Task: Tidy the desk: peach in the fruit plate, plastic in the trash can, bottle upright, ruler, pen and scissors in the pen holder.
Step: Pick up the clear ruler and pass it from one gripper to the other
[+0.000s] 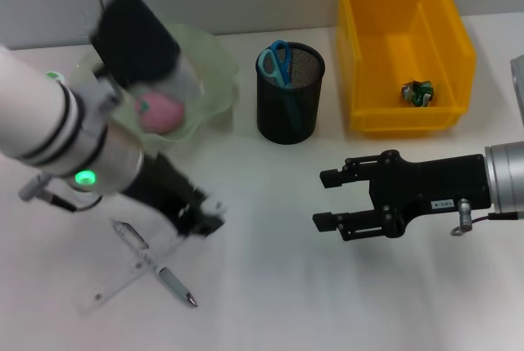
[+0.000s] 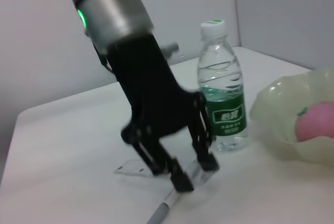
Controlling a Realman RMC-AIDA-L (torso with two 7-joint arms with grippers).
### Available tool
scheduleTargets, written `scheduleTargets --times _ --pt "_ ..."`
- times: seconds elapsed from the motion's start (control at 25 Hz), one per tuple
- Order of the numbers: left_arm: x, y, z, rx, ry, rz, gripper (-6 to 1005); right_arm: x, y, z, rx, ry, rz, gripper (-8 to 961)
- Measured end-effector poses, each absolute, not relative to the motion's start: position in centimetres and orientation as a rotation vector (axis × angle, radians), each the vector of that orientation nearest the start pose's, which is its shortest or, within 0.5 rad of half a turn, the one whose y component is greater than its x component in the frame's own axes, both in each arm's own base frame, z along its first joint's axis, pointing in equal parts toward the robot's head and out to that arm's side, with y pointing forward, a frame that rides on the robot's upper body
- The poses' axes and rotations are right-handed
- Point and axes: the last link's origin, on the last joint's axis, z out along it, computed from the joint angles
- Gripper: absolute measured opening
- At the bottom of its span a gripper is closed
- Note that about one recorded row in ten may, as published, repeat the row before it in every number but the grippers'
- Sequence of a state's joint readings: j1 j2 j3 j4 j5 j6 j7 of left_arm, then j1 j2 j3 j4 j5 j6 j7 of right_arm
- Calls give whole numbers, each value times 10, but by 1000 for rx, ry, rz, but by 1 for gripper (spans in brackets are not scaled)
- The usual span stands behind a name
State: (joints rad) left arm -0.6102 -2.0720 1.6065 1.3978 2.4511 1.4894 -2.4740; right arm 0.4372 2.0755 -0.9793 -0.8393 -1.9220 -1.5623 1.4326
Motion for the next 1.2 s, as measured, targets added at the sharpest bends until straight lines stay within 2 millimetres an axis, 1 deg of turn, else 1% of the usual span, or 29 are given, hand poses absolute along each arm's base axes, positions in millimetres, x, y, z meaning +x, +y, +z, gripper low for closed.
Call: scheduleTargets --times 0.08,0.12,0.24,0.4,0.52,0.6,0.64,0.68,0.76,0.8,0.88,0.92,1.0,1.04,1.2 --pt "-131 339 -31 -2831 -604 359 402 251 315 -5 -2871 488 562 691" --pt "-125 342 -24 -2832 -651 263 402 253 315 -4 -2858 501 571 691" --pt "-119 347 -10 -2839 -758 70 402 257 315 0 -2830 537 600 691" --pt "-122 349 6 -2847 -889 -216 401 260 315 2 -2812 576 616 691" --pt "-127 348 14 -2853 -966 -484 401 261 315 2 -2811 591 617 690" --pt "-127 348 14 -2853 -966 -484 401 262 314 2 -2810 599 617 690" --pt "-129 348 16 -2851 -986 -574 401 262 314 2 -2810 603 616 690" --pt "-139 345 16 -2838 -1016 -764 401 262 314 2 -2810 606 613 690" --pt "-139 345 16 -2838 -1016 -764 401 263 315 3 -2808 609 605 690" --pt "-146 344 14 -2828 -1004 -854 401 264 316 4 -2806 610 602 690" --pt "-146 344 14 -2828 -1004 -854 401 265 317 4 -2807 619 597 690" --pt "-164 341 1 -2793 -913 -1041 401 265 319 4 -2812 628 599 690" --pt "-166 340 -1 -2786 -901 -1059 400 265 320 4 -2816 633 601 689" --pt "-173 339 -6 -2756 -853 -1124 400 264 321 3 -2819 636 603 689" --pt "-184 335 -16 -2697 -757 -1217 400 263 322 1 -2829 642 606 689"
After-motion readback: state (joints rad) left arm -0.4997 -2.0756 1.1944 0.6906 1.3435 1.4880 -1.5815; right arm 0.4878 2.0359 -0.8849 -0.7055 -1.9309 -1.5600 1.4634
